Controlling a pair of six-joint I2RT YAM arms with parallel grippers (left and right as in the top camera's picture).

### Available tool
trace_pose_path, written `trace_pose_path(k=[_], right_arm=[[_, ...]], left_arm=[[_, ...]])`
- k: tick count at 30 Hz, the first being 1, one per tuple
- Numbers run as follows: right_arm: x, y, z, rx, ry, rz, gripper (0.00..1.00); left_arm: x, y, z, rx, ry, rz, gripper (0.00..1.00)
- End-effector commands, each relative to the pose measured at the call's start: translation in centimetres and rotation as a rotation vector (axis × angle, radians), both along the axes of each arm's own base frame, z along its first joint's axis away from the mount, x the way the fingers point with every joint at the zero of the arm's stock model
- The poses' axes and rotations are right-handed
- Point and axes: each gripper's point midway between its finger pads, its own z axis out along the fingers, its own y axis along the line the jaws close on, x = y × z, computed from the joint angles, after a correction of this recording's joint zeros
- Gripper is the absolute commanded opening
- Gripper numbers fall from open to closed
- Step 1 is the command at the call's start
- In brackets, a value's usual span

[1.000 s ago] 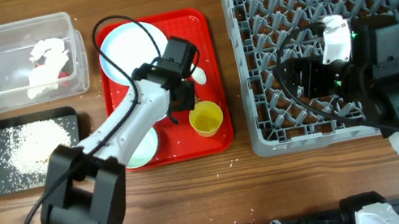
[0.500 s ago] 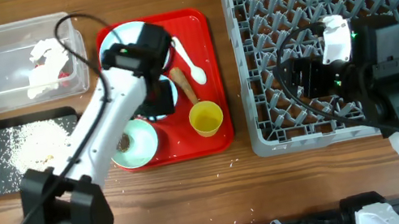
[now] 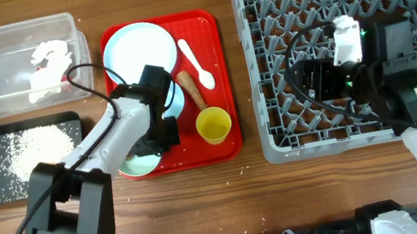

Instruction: Sort waste into correct bins and load items into the dishwasher rack

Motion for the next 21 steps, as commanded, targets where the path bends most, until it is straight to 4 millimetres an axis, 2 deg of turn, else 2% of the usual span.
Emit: trace_pose_path(k=[1,3,5,10,12,14,17,19,21], right_arm=[[0.4,0.0,0.4,-0.019,-0.014,0.005,1.00],[0.4,0.0,0.4,-0.018,-0.016,0.005,1.00],[0.6,0.0,0.4,-0.019,-0.021,0.006,1.00],[0.6,0.0,0.4,-0.019,-0.023,0.006,1.00],[0.7,0.0,0.4,-0.018,-0.024,0.005,1.00],[0.7,0.0,0.4,-0.018,-0.024,0.005,1.00],[0.6,0.0,0.4,-0.018,-0.023,0.005,1.00],[0.7,0.0,0.4,-0.018,-0.024,0.005,1.00],[0.7,0.0,0.4,-0.019,-0.024,0.007,1.00]], left_arm=[[-0.2,0.1,0.2,-0.007,0.007,0.003,0.04],[-0.1,0.1,1.3,-0.005,0.012,0.003,0.04],[0.3,0.1,3.2,-0.008,0.003,0.009,0.04],[2.3,0.7,10.7,-0.088,-0.101,0.052,0.04],[2.8,1.2,12.6,-0.159,-0.142,0.072,0.04],[3.6,2.6,14.2,-0.275,-0.188,0.107,0.04],[4.3,5.2,15.5,-0.437,-0.220,0.155,0.04],[4.8,7.5,16.2,-0.562,-0.262,0.195,0.04],[5.1,9.9,17.2,-0.769,-0.341,0.258,0.04]])
